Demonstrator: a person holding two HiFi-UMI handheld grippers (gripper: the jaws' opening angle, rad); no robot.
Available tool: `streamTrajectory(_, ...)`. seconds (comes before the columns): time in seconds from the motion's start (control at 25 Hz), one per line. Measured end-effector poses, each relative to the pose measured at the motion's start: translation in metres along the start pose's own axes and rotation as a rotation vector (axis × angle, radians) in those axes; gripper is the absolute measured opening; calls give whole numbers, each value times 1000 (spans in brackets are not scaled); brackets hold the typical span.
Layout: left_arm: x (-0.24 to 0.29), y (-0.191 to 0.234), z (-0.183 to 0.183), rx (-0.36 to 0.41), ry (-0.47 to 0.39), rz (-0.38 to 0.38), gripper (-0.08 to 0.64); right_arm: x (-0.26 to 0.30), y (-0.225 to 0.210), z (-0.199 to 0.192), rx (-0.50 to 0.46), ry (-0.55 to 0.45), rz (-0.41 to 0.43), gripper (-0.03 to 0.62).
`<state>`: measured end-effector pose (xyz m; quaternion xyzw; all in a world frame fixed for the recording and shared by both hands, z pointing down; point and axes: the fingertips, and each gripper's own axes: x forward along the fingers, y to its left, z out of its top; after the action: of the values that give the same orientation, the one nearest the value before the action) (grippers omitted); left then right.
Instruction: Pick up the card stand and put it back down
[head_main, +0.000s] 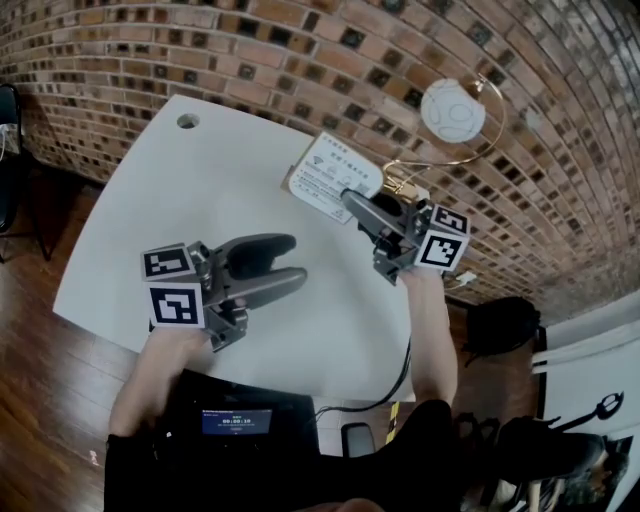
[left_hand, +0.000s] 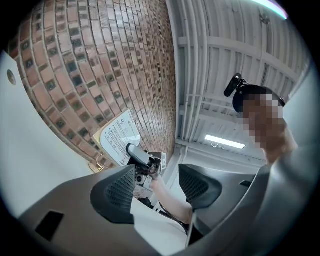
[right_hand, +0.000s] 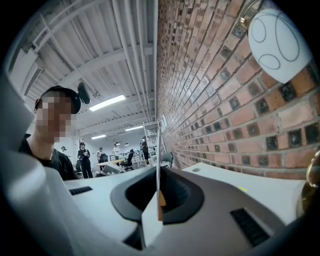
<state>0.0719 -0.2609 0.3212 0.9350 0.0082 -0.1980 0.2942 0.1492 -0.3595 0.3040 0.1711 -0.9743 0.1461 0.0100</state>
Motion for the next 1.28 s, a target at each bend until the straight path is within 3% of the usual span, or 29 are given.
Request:
streamTrajectory(0.6, 7, 39, 2, -42, 26, 32, 261, 10, -72, -2, -69, 61, 5, 29)
streamTrajectory(0.88, 8, 55, 1, -90, 5, 60, 259, 12, -126, -13, -15, 63, -2, 29)
streamTrajectory(1.28, 31, 81, -2, -92, 104, 80, 259, 29, -159, -17, -34, 111, 57, 29)
